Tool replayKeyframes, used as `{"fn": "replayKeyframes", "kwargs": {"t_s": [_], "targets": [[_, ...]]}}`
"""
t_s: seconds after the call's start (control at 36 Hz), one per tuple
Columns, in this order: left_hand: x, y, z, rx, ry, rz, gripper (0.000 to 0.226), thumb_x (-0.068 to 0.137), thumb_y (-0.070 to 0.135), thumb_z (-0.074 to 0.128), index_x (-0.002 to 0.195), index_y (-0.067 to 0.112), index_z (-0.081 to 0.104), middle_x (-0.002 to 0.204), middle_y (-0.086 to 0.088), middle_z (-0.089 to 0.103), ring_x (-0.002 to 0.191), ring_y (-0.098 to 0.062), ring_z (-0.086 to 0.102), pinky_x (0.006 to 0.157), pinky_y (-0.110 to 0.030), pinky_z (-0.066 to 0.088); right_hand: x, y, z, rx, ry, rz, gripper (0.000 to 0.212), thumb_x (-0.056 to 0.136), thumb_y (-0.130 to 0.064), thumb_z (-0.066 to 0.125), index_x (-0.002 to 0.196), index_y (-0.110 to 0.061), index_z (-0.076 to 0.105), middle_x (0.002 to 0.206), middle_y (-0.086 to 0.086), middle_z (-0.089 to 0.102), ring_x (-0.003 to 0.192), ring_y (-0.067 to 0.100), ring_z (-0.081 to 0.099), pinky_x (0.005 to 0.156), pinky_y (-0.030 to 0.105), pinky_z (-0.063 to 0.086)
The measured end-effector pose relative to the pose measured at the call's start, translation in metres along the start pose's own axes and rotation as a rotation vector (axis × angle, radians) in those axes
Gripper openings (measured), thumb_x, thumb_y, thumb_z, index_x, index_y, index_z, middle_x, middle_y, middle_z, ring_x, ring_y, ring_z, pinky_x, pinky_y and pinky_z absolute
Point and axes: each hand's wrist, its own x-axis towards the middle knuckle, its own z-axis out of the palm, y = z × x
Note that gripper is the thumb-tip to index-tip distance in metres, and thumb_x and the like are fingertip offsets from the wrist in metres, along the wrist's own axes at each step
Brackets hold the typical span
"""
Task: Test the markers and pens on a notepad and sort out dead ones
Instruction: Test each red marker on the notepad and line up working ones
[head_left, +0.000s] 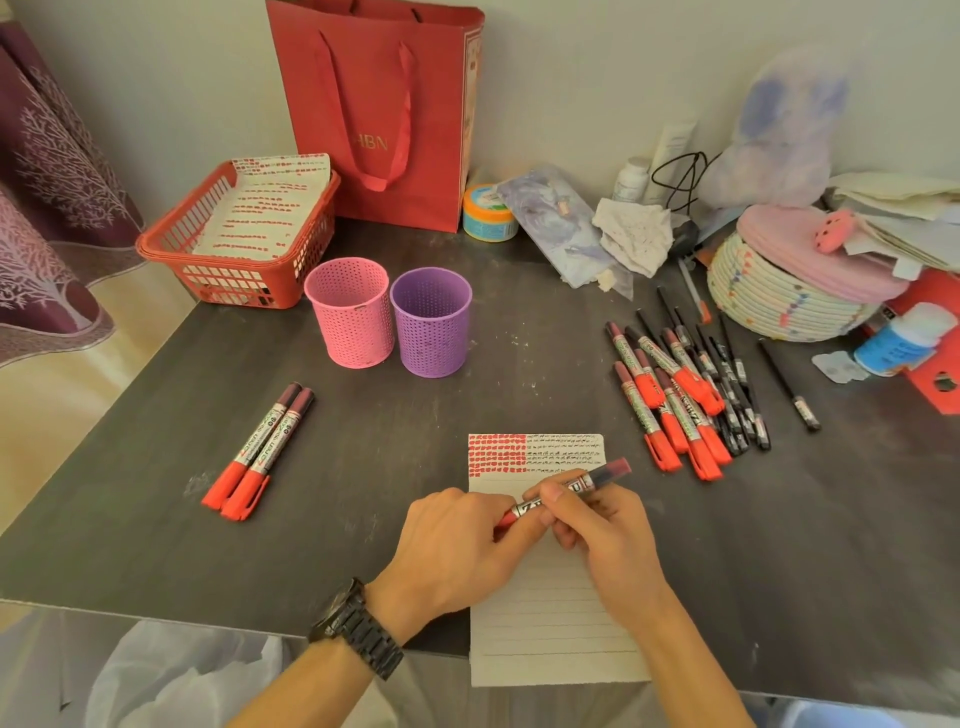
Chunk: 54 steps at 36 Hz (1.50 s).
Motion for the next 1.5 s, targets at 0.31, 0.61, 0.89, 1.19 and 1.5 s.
{"fn": "replayKeyframes", "kwargs": {"t_s": [0.31,0.61,0.89,1.19,1.5], "targets": [[-0.008,0.018,-0.025,-0.380,-0.238,-0.106,0.081,0.080,0.088,0.033,0.061,0.012,0.050,0.051,0.006,0.036,0.047,-0.013,0.030,0.052,-0.031,0.029,-0.004,-0.017,-0.004,0.012,-0.136,0.014,0.039,0.084,-0.048,0.068,0.086,-0.010,0.079,0.067,0.012,0.058,0.062,0.013,0.048,0.059,0.025,0.039],[-0.020,0.006,-0.063,-0.232,-0.097,-0.084,0.048,0.067,0.091,0.048,0.081,0.045,0.042,0.073,0.020,0.055,0.067,-0.003,0.051,0.056,-0.018,0.039,-0.017,-0.068,-0.016,0.152,0.082,-0.113,0.040,0.083,-0.053,0.074,0.092,-0.015,0.078,0.060,0.005,0.055,0.055,0.018,0.047,0.054,0.038,0.030],[-0.004,-0.036,-0.039,0.006,-0.056,-0.056,0.028,0.085,0.061,0.062,0.095,0.043,0.044,0.141,0.028,0.047,0.139,0.000,0.032,0.118,-0.032,0.018,0.003,-0.051,0.010,0.100,0.135,0.009,0.024,0.083,-0.039,0.076,0.077,-0.020,0.064,0.061,0.003,0.051,0.050,0.020,0.056,0.047,0.029,0.046],[-0.010,-0.041,-0.025,-0.041,-0.038,-0.040,0.042,0.075,0.076,0.058,0.085,0.041,0.037,0.141,0.031,0.048,0.142,0.008,0.024,0.120,-0.026,0.001,0.016,-0.032,0.035,-0.002,0.144,0.021,0.031,0.078,-0.050,0.074,0.095,-0.025,0.075,0.080,0.010,0.074,0.067,0.028,0.074,0.057,0.034,0.059],[-0.010,-0.039,-0.027,-0.067,-0.015,-0.065,0.045,0.076,0.068,0.066,0.083,0.040,0.032,0.139,0.032,0.049,0.141,0.007,0.028,0.121,-0.024,0.004,0.014,-0.007,0.043,-0.374,0.354,-0.125,0.026,0.089,-0.027,0.075,0.069,-0.023,0.060,0.057,-0.006,0.067,0.050,0.007,0.064,0.053,0.015,0.051]]}}
